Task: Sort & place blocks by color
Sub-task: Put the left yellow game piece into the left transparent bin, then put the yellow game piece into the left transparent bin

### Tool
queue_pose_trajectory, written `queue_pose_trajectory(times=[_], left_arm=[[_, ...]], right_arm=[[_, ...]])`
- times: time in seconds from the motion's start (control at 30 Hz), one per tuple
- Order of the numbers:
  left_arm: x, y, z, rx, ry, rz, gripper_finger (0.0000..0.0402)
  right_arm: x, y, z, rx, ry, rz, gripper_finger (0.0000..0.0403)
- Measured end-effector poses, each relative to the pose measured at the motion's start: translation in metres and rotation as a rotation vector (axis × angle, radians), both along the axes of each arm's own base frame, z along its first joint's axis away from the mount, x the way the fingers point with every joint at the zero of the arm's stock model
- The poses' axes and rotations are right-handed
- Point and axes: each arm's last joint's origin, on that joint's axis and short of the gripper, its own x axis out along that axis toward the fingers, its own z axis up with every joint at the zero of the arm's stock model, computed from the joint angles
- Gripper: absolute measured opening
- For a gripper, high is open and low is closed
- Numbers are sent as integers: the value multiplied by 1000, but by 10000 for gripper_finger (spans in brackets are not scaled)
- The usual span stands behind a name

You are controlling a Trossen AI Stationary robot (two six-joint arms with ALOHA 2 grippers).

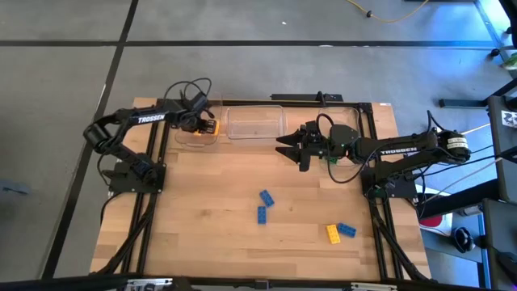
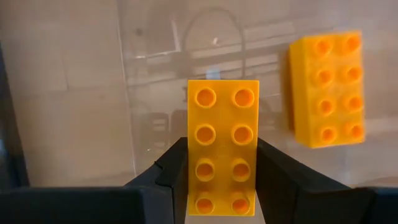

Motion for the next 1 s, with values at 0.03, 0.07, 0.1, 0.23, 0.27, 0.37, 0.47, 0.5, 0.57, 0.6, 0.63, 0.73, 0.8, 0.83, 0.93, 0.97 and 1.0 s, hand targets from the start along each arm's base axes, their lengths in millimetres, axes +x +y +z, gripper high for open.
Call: queue_pose_trajectory(times=[0.03,0.07,0.1,0.23,0.27,0.37,0.47,0.5,0.57,0.6,0.63,0.73,0.8,0.83,0.93,0.97,1.0], left_arm=[[-1,-2,-3,-3,6,2,129],[-1,-3,-5,-5,10,4,129],[-1,-5,-6,-8,9,8,129],[-1,-6,-9,1,6,29,139],[0,-6,-8,6,3,34,145],[0,-5,-8,13,-4,36,155],[1,-5,-8,14,-9,35,158],[1,-5,-8,12,-14,32,159],[2,-5,-8,15,-23,16,160],[2,-5,-8,16,-22,7,162],[2,-5,-8,14,-24,3,163],[2,-5,-8,9,-29,-2,172],[2,-5,-8,7,-30,-3,180],[2,-5,-8,6,-31,-4,185],[2,-5,-8,6,-31,-4,198],[2,-5,-8,6,-31,-4,202],[2,-4,-8,6,-31,-2,206]], right_arm=[[0,0,0,0,0,0,258],[0,0,0,0,0,0,258],[0,0,0,-1,0,0,258],[0,0,0,-2,0,0,258],[0,0,0,-2,0,0,258],[0,0,0,-3,0,0,258],[0,0,0,-3,0,0,258],[0,0,0,-3,0,0,258],[0,0,0,-3,0,0,258],[0,0,0,-3,0,0,258],[0,0,0,-3,0,0,258],[0,0,0,-3,0,0,258],[0,0,0,-3,0,1,258],[0,0,0,-3,0,1,258],[0,0,0,-1,0,1,258],[0,0,0,-1,0,1,258],[0,0,0,-1,0,1,258]])
